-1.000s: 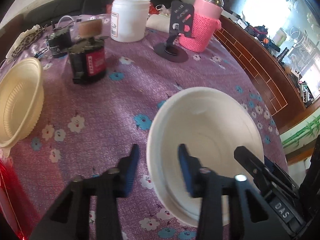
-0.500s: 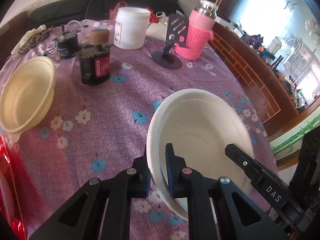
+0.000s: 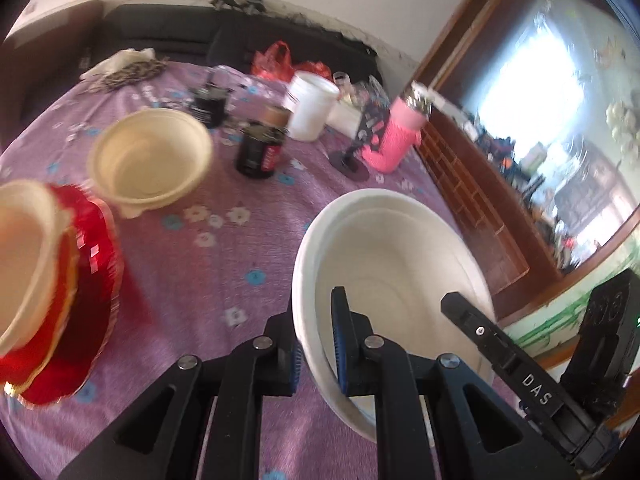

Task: Organize plates and bowls
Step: 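Carry the white bowl with both grippers over the beige bowl on the plates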

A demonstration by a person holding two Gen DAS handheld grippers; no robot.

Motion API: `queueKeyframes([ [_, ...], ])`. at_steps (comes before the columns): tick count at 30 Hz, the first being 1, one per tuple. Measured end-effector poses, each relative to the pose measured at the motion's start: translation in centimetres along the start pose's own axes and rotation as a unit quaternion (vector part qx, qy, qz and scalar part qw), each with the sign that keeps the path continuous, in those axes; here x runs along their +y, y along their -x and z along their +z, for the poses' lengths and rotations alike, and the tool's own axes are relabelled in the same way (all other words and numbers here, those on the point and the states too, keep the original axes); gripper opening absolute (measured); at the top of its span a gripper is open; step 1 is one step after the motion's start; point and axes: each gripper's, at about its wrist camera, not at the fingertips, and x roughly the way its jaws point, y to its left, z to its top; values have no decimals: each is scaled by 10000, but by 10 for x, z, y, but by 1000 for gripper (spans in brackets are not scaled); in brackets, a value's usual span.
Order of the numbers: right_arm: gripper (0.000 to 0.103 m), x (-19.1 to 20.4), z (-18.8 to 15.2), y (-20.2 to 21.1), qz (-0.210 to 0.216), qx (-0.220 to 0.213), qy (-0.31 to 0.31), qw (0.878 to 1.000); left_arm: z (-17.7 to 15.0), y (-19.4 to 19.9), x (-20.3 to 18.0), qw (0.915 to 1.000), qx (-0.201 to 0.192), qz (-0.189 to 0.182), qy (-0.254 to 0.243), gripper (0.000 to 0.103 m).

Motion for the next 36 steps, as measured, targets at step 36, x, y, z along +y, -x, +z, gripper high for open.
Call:
queueKeyframes([
  [36, 17, 269, -41, -93, 595, 637, 1706, 9815, 8, 140, 228, 9713, -1257, 962, 1777, 13],
])
